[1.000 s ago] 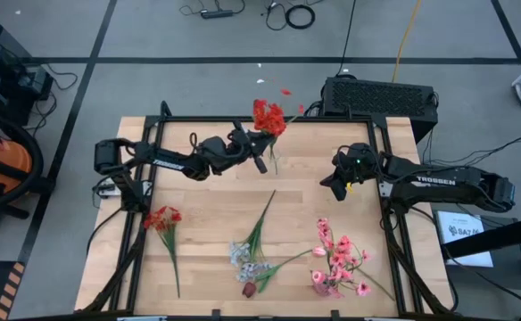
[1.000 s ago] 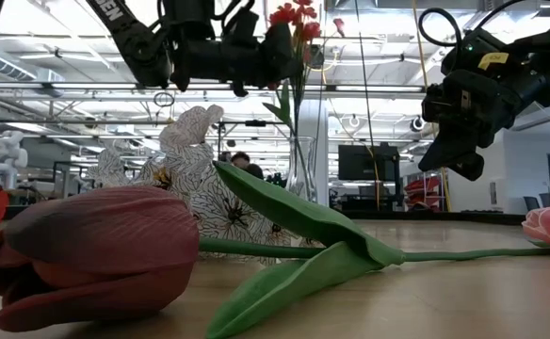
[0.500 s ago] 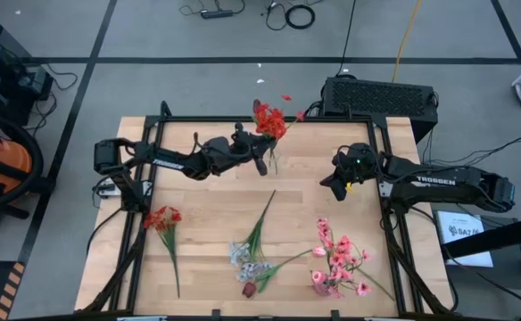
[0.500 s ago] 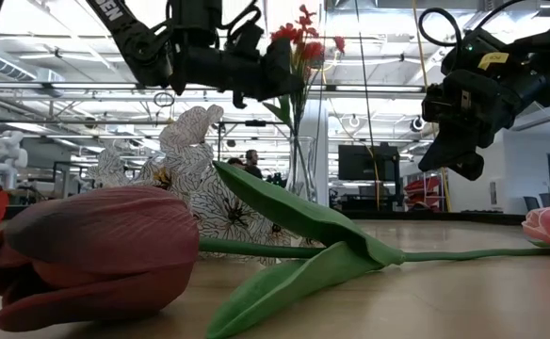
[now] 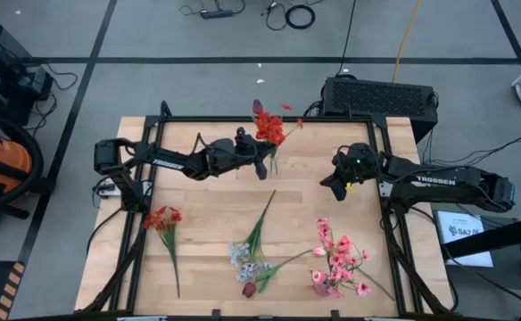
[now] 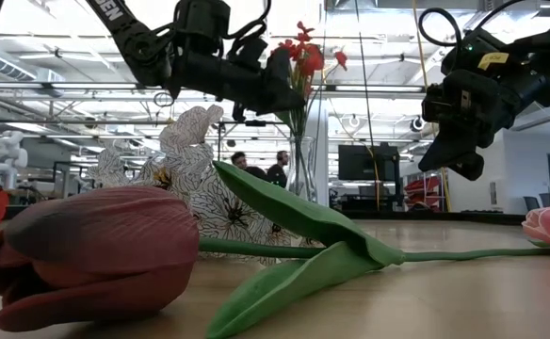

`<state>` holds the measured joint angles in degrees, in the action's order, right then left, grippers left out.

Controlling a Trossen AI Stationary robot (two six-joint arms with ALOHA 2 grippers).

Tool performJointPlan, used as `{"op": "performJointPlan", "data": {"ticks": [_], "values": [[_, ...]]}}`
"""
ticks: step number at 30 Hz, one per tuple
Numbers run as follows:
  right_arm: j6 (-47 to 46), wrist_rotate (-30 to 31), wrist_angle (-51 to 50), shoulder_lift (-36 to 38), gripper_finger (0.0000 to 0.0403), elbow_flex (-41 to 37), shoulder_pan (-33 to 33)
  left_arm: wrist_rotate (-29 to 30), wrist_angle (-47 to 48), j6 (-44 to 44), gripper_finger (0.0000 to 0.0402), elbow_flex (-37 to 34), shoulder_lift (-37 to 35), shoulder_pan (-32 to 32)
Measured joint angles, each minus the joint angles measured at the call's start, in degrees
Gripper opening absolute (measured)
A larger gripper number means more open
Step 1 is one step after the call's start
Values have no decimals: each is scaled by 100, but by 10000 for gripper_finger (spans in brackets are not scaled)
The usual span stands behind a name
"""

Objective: Sort flowers into vase by color
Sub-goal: Put the top orange flowers into the transparent vase

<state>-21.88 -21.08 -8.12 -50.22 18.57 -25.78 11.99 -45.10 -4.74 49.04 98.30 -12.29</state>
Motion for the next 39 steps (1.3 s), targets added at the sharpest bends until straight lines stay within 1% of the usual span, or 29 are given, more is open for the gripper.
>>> {"op": "performJointPlan", "data": {"ticks": [4,10,12,16,23,27,34,39], "values": [[-104,0,0,0,0,0,0,-8,249,-91,52,-2,0,-2],[-147,-1,0,0,0,0,0,-32,260,-97,53,-2,-2,-2],[-181,-4,0,0,0,0,0,-165,259,-99,59,-2,-2,-2],[-274,-24,-2,0,0,0,0,-214,332,-253,94,-2,-2,-7],[-279,-26,-4,0,0,0,0,-210,375,-248,183,-2,-2,-15],[-279,-24,-4,0,0,0,0,-206,572,-244,212,-2,-118,4],[-228,-6,-5,-1,0,0,0,-126,1734,-244,216,-2,-724,63],[-148,0,-7,0,0,0,0,-109,2381,-244,216,-2,-1189,195]]}}
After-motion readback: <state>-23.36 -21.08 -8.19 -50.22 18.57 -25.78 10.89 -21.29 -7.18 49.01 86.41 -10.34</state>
